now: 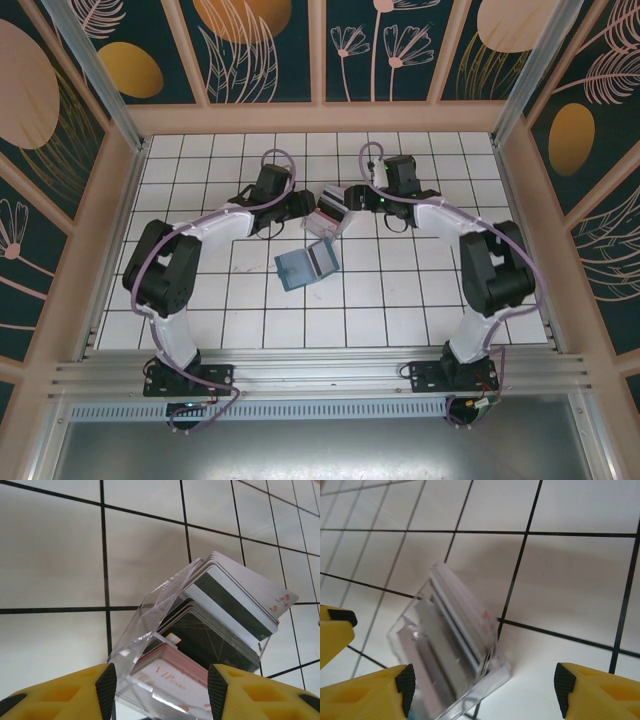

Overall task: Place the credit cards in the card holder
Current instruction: Pick up the credit card from the storage box.

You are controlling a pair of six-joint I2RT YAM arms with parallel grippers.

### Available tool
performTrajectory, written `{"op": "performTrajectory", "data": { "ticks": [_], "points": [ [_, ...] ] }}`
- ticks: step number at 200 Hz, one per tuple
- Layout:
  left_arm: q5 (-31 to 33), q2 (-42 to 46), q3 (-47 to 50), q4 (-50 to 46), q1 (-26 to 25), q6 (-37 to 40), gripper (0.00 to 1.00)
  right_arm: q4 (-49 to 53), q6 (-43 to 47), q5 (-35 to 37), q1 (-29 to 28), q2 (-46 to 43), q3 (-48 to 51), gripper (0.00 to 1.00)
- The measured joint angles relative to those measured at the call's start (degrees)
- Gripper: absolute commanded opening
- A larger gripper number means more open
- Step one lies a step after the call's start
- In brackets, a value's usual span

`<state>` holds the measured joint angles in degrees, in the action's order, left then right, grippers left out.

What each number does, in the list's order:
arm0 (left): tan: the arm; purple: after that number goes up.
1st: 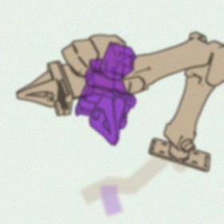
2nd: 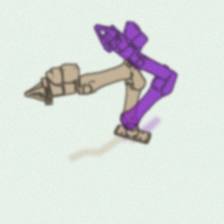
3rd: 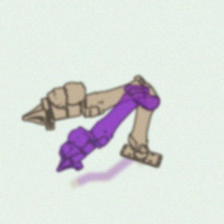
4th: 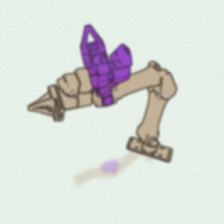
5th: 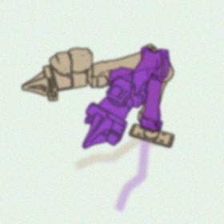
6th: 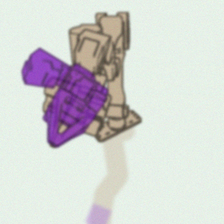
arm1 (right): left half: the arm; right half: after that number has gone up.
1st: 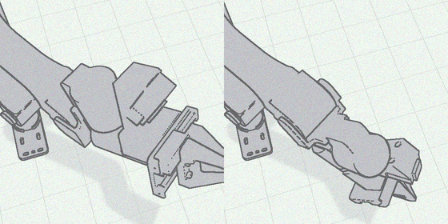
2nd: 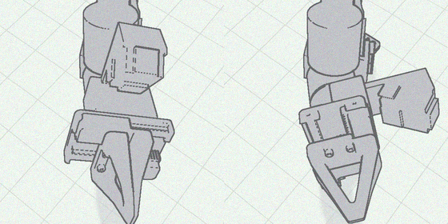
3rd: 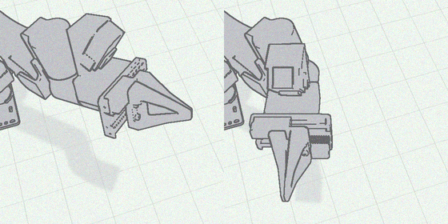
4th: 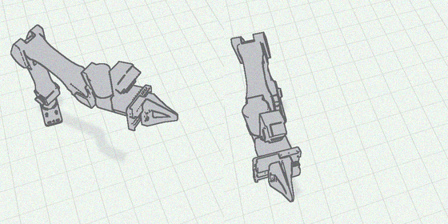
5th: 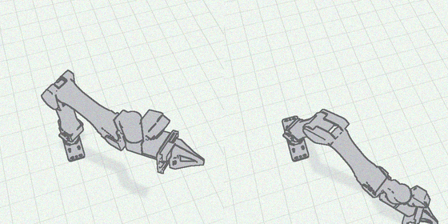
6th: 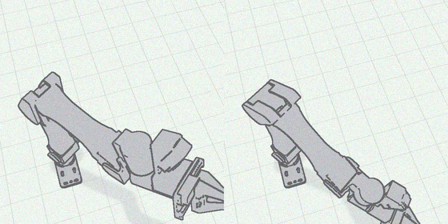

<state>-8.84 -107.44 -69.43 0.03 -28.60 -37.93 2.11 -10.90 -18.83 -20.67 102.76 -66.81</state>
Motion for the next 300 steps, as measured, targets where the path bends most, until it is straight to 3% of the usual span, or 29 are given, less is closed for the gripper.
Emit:
{"op": "performTrajectory", "data": {
  "ticks": [31,107,193,243,274,286,300],
  "points": [
    [-1.3,-4.2,-1.8,-0.1,0.0,0.0,0.54,0.4,1.6,-0.8,0.0,6.4,-4.3,0.72],
    [-3.0,-5.9,-2.0,0.2,0.0,0.0,0.54,0.3,2.2,-4.2,0.0,8.4,-9.4,0.41],
    [-4.2,-6.4,-2.0,0.6,0.0,0.0,0.53,1.3,3.1,-5.3,0.9,10.6,-10.7,0.39],
    [-4.3,-6.4,-2.0,0.7,0.1,0.0,0.53,1.6,3.5,-6.2,1.2,10.7,-10.7,0.2],
    [-4.3,-6.4,-2.1,0.7,0.1,0.0,0.53,1.7,3.3,-6.8,1.2,10.7,-10.8,0.2],
    [-4.3,-6.5,-2.1,0.7,0.1,0.0,0.53,2.0,3.4,-6.8,1.2,10.7,-10.8,0.27],
    [-4.3,-6.5,-2.1,0.7,0.1,0.0,0.53,2.1,3.6,-6.8,1.2,10.7,-10.9,0.28]
  ]
}}
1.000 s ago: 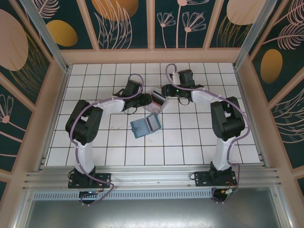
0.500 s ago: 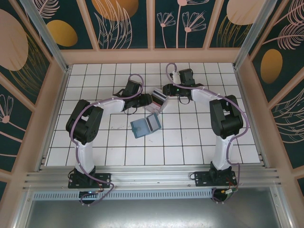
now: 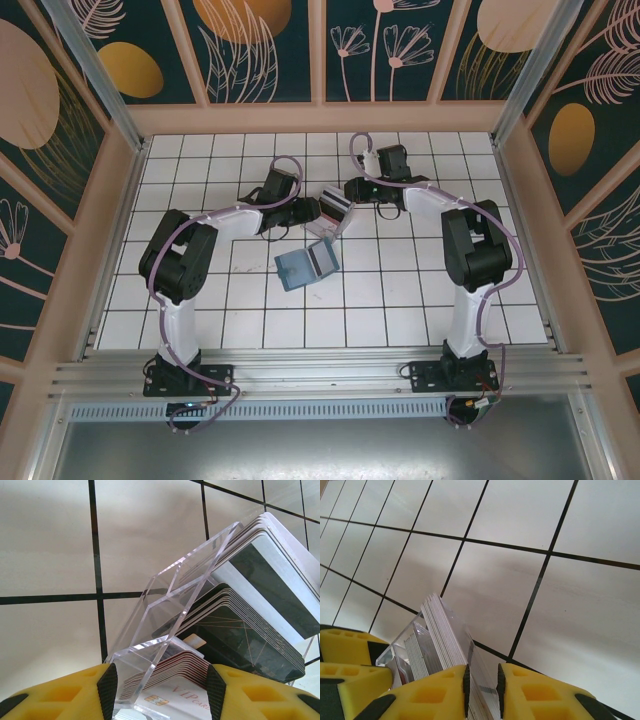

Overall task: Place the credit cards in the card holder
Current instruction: Pick up the credit card from the storage box.

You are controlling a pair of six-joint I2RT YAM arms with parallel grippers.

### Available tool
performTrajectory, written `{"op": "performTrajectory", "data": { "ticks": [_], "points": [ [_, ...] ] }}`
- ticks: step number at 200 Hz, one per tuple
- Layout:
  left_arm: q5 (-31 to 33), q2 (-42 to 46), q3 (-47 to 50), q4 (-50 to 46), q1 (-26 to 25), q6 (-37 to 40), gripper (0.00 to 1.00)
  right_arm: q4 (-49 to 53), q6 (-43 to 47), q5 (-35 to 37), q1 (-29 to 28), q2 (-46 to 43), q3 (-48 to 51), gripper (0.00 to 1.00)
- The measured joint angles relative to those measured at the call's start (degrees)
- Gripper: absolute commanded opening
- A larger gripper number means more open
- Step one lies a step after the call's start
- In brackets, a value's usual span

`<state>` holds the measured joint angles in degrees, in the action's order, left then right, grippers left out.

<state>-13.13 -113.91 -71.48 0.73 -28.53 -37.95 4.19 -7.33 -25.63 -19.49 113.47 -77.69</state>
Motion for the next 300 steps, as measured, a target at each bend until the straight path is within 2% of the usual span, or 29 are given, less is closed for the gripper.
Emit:
{"op": "performTrajectory", "data": {
  "ticks": [55,100,126,215,300],
  "points": [
    [0.0,0.0,0.0,0.0,0.0,0.0,0.53,0.4,0.0,0.0,0.0,0.0,-0.1,0.26],
    [0.0,-0.1,0.0,0.1,0.0,0.0,0.53,0.6,0.1,-0.9,0.0,0.0,-0.1,0.09],
    [0.0,-0.2,0.0,0.3,0.0,0.0,0.53,0.6,0.2,-1.7,0.0,0.0,-0.1,0.04],
    [0.0,-0.2,0.0,0.4,0.0,0.0,0.53,0.6,1.3,-2.1,0.1,-0.7,0.0,0.04],
    [0.0,-0.2,0.0,0.4,0.0,0.0,0.53,-0.7,1.5,-2.8,1.5,-6.5,1.0,0.02]
  ]
}}
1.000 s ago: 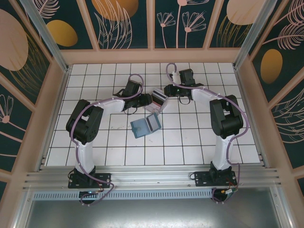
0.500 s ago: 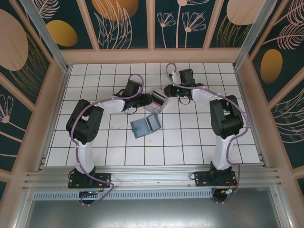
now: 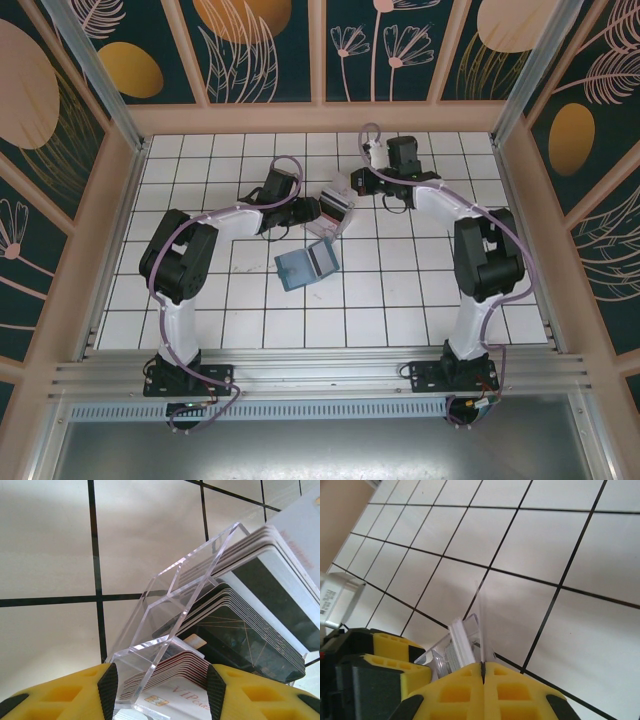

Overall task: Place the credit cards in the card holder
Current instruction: Pick up the credit card from the storage box.

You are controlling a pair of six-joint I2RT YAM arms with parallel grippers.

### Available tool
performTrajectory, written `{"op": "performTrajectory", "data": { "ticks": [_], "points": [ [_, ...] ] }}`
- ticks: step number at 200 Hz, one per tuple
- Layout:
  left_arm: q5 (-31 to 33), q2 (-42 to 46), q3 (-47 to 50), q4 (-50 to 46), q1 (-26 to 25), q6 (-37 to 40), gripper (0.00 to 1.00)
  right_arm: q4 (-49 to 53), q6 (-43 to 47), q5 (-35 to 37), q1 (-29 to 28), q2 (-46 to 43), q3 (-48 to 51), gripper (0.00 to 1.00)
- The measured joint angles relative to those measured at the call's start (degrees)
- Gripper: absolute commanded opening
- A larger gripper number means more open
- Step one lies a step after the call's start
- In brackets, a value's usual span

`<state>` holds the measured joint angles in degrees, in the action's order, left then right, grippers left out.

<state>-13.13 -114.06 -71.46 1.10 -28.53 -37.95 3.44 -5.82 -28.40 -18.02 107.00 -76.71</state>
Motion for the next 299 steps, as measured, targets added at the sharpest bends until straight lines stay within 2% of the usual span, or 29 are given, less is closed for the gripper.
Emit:
{"op": "performTrajectory", "data": {
  "ticks": [51,84,92,112,133,187,225,266,281,299],
  "points": [
    [-0.1,1.0,0.0,0.0,0.0,-0.1,0.53,-2.0,-0.3,-0.9,1.5,-4.6,2.7,0.0],
    [-2.2,4.9,2.1,2.4,0.0,-2.5,0.56,-5.9,-2.9,-3.8,2.3,-6.8,5.7,0.0],
    [-3.3,6.6,3.4,4.3,0.0,-3.7,0.62,-7.0,-4.2,-4.8,2.5,-7.8,7.2,0.0],
    [-5.9,11.0,7.5,11.0,0.0,-7.7,0.61,-11.3,-8.5,-7.5,3.1,-10.9,11.7,0.0],
    [-9.6,14.5,12.3,23.2,0.0,-14.0,0.59,-19.0,-15.7,-10.6,4.1,-14.8,17.7,0.0],
    [-18.0,12.4,14.7,49.0,0.0,-28.8,0.55,-38.7,-34.1,-16.8,5.4,-18.1,25.6,0.0],
    [-19.5,11.4,14.8,53.2,0.0,-32.2,0.53,-47.0,-41.5,-18.7,5.3,-18.1,27.6,0.0],
    [-19.9,11.4,14.8,54.1,0.0,-33.1,0.52,-49.2,-44.3,-19.8,3.6,-18.1,27.8,0.0],
    [-19.9,11.4,14.8,54.1,0.0,-33.1,0.47,-49.9,-44.7,-20.0,2.8,-18.1,27.8,0.0],
    [-19.9,11.4,14.8,54.2,0.0,-33.2,0.33,-50.0,-44.9,-20.1,1.9,-18.1,27.8,0.0]
  ]
}}
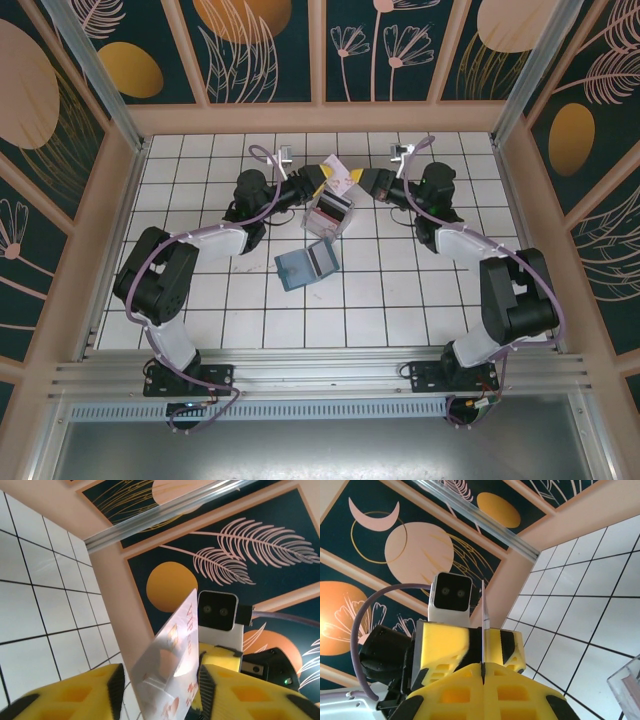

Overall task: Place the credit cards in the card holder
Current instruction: Pick up the credit card from the storage box.

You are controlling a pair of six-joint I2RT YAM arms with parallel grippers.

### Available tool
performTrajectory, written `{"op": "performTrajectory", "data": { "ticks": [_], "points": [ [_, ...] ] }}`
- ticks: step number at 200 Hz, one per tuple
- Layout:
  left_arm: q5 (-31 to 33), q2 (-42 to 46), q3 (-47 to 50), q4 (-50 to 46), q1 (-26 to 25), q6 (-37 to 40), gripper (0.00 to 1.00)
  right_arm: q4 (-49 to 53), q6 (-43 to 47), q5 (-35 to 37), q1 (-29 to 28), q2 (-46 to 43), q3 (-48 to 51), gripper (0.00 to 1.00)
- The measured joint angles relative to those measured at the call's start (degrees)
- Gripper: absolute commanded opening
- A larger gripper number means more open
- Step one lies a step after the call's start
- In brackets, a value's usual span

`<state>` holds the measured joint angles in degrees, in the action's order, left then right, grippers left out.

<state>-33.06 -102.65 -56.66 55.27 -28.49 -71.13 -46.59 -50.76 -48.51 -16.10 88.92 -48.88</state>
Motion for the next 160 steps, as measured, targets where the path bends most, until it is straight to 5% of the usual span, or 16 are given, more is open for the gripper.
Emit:
{"op": "performTrajectory", "data": {
  "ticks": [26,38,59,103,160],
  "points": [
    [0.0,0.0,0.0,-0.2,0.0,0.4,0.11,0.0,0.0,0.3,-0.2,0.0,0.4,0.05],
    [-0.1,0.0,0.0,-0.4,0.0,0.8,0.0,0.9,0.2,0.5,-0.1,0.0,0.7,0.22],
    [-0.6,0.3,-0.4,-2.3,0.0,2.7,0.0,5.7,3.1,0.0,0.0,-0.1,0.2,0.42],
    [-3.6,0.5,-4.1,-16.6,0.0,11.9,0.0,26.6,17.1,-3.4,1.6,-0.1,-9.5,0.44],
    [-11.6,1.8,-4.5,-20.2,0.0,16.0,0.0,40.3,26.4,-7.2,2.3,0.2,-12.5,0.44]
  ]
}}
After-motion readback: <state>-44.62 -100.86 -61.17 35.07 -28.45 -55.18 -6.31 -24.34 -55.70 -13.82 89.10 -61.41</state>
